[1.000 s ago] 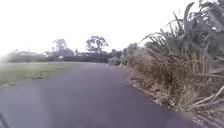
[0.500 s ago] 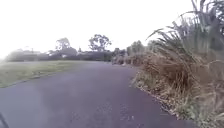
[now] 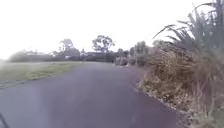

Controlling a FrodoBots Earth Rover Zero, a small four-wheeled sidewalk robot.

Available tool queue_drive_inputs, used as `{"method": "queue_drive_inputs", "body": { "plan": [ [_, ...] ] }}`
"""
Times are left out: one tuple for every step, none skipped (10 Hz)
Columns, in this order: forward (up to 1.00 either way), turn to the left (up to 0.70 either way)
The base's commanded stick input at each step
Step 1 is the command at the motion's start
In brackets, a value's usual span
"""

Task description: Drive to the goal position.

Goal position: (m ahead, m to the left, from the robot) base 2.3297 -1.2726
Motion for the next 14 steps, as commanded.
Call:
{"method": "queue_drive_inputs", "body": {
  "plan": [
    [0.7, 0.0],
    [0.7, 0.0],
    [0.7, 0.0],
    [0.7, 0.0],
    [0.7, 0.0],
    [0.7, 0.0],
    [0.7, 0.0],
    [0.7, 0.0],
    [0.7, 0.0],
    [0.7, 0.0],
    [0.7, 0.0],
    [0.7, 0.0],
    [0.7, 0.0],
    [0.7, 0.0]
  ]
}}
